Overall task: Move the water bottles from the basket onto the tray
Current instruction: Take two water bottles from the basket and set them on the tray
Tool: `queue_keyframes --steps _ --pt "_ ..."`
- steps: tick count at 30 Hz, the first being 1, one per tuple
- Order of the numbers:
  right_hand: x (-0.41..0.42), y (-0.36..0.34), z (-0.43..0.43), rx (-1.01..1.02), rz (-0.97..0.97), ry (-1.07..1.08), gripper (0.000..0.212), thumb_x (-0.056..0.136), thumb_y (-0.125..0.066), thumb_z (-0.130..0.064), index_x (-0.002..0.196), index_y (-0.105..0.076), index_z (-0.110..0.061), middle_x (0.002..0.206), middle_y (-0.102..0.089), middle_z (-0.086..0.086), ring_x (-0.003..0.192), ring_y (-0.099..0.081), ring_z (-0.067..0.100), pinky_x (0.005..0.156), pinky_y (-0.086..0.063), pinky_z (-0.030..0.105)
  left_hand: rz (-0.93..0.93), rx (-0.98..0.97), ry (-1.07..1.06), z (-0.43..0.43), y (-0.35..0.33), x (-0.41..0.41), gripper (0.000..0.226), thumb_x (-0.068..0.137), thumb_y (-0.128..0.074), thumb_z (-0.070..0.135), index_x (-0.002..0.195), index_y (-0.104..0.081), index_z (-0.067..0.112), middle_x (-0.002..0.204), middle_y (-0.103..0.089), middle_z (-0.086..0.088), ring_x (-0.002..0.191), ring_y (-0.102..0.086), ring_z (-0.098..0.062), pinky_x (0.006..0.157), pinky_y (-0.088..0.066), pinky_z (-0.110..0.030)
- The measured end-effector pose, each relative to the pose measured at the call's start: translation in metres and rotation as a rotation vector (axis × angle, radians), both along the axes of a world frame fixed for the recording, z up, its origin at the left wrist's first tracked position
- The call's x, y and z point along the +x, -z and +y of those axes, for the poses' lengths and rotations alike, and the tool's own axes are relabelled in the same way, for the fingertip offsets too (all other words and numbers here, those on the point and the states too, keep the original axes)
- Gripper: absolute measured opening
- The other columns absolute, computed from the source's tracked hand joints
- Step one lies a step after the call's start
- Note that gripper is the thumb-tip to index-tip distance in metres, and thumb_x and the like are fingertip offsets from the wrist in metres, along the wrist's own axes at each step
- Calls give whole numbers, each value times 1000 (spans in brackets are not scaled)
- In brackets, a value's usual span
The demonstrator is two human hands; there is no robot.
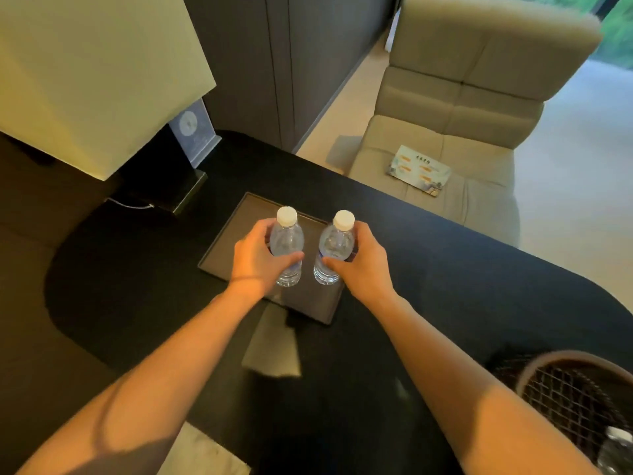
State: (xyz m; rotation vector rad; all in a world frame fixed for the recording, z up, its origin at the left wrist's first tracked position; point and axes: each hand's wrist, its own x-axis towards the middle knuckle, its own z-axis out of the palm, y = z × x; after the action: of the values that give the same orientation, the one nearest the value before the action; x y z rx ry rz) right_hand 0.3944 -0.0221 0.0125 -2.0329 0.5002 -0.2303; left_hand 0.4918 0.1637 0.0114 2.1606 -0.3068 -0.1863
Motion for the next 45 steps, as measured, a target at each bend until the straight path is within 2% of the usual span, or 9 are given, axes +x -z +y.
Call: queue_keyframes --steps 6,9,14,19,24,34,38,40,45 --pt "87 13 29 6 16 22 72 77 -91 -17 134 -49 -28 130 -63 -4 122 -61 16 101 -56 44 4 -41 52 25 18 83 73 68 -92 34 120 -46 54 109 -58 28 103 -59 7 80 -43 -10" --pt "120 18 40 12 42 28 71 79 -90 -14 136 -49 -24 133 -63 1 125 -60 21 102 -55 48 7 -34 57 34 31 115 73 69 -92 33 125 -48 47 121 -61 19 112 -60 -5 84 -47 -15" --pt "160 28 52 -4 74 37 69 80 -88 -12 137 -50 -20 136 -61 4 126 -60 23 104 -54 48 -14 -80 68 42 47 154 74 71 -92 26 127 -49 46 121 -60 22 113 -61 -3 91 -53 -23" --pt "189 39 55 -40 42 42 67 80 -89 -13 133 -49 -26 132 -60 0 122 -58 17 101 -54 38 -60 -89 108 37 50 186 72 74 -90 20 129 -48 41 125 -58 18 122 -59 -9 93 -48 -17" --pt "209 48 59 -64 21 33 70 79 -89 -14 132 -46 -31 133 -58 -3 122 -56 13 99 -51 29 -54 -58 134 35 49 212 73 76 -88 18 136 -49 31 136 -58 6 129 -53 -13 100 -48 -30" --pt "219 56 67 -80 17 25 72 79 -89 -22 121 -39 -51 127 -57 -10 106 -57 -6 80 -43 8 -37 -26 183 42 54 223 79 74 -88 24 132 -42 52 121 -48 39 116 -48 18 81 -40 -2" --pt "217 59 69 -77 22 34 74 79 -89 -21 128 -40 -45 131 -56 -10 107 -56 -7 81 -40 6 -34 -34 175 39 51 219 81 75 -87 23 139 -42 45 127 -48 33 121 -48 9 80 -38 1" --pt "216 60 70 -68 31 36 78 78 -90 -22 137 -41 -35 137 -56 -7 115 -55 2 89 -42 10 -40 -42 182 37 51 216 82 76 -87 22 142 -42 40 135 -50 24 131 -46 -1 89 -40 -5" --pt "206 53 69 -25 89 23 92 79 -90 -22 153 -36 -20 151 -51 2 137 -52 21 110 -49 43 16 -13 117 44 49 203 98 78 -87 22 158 -31 25 158 -44 2 147 -38 -15 112 -36 -33"
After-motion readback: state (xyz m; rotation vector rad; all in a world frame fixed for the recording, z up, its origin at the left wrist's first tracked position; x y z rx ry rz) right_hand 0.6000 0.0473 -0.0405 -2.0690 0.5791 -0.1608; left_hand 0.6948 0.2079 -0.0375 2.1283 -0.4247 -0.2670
